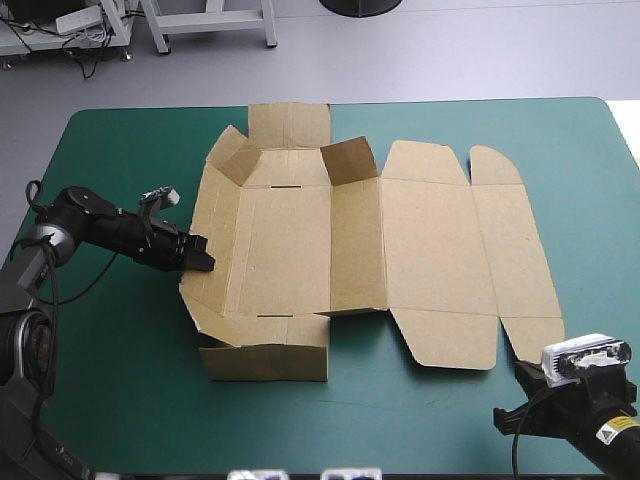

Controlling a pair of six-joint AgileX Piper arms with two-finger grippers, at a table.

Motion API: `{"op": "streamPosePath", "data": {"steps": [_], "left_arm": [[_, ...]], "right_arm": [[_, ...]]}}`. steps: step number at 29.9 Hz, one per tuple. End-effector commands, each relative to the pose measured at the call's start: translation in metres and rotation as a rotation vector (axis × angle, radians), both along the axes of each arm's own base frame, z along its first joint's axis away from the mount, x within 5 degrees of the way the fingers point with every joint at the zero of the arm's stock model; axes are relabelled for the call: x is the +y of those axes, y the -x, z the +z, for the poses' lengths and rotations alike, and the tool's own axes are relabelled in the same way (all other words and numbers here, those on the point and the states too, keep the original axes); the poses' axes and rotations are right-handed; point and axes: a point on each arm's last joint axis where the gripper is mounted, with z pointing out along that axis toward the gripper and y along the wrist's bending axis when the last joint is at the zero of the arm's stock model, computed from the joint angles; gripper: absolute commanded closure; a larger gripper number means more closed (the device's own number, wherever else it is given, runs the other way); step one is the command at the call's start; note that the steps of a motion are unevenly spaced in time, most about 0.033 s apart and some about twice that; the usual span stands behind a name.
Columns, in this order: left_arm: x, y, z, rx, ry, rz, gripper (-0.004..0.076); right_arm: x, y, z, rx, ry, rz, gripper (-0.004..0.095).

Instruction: Fold the box

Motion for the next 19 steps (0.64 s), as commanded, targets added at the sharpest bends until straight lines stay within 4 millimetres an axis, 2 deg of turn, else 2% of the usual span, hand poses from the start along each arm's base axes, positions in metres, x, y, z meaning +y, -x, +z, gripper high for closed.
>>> {"op": "streamPosePath", "data": {"steps": [1, 6, 11, 16, 19], "left_arm": [[-0.004, 0.001, 0.018, -0.03, 0.017, 0.019, 0.0731], [-0.006, 0.0, 0.016, -0.044, 0.007, -0.001, 0.0731], [-0.014, -0.002, 0.024, -0.1, 0.032, -0.065, 0.0733], [-0.024, -0.005, 0.055, -0.246, -0.015, -0.16, 0.0733], [-0.033, -0.005, 0.09, -0.399, -0.049, -0.206, 0.0733]], "right_arm": [[0.001, -0.006, 0.012, -0.064, -0.024, -0.007, 0.0913], [0.001, -0.006, 0.012, -0.064, -0.024, -0.007, 0.0913], [0.001, -0.006, 0.012, -0.064, -0.024, -0.007, 0.0913], [0.001, -0.005, 0.012, -0.061, -0.031, -0.003, 0.0913], [0.002, -0.005, 0.012, -0.061, -0.04, 0.0, 0.0913]]}}
